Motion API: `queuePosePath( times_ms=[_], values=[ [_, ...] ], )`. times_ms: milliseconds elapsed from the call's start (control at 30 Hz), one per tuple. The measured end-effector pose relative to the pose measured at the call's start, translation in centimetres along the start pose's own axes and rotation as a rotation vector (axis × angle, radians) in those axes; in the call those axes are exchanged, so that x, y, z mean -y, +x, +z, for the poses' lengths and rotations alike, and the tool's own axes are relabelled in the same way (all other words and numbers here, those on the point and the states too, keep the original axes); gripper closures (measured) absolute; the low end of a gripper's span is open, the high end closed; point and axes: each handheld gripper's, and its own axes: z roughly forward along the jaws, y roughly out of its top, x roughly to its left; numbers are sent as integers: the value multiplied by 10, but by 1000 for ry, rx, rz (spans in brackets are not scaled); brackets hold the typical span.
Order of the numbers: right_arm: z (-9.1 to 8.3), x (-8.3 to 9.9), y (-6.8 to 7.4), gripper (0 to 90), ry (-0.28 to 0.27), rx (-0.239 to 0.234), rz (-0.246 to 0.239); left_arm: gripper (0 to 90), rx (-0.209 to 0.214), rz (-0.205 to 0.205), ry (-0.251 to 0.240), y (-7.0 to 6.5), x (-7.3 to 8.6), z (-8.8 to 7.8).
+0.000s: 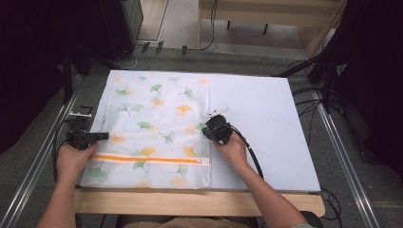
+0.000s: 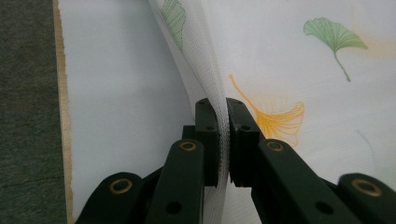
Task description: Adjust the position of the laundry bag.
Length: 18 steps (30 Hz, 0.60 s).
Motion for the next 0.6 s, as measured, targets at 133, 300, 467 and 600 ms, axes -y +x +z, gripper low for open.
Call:
queuePosePath(
  times_ms=[133,300,467,600],
  values=[
    [-5,-1,-6,893,-8,-15,25,888,26,6,5,-3,-2,0],
    [-12,1,-17,893,-5,-25,55,888,62,21,-4,-9,-5,0],
    [-26,7,-34,890,-14,-20,91,887,78,66,-2,-26,-12,7],
    [-35,13,-44,890,-21,-3,101,888,97,75,9,-35,-16,13]
  ],
)
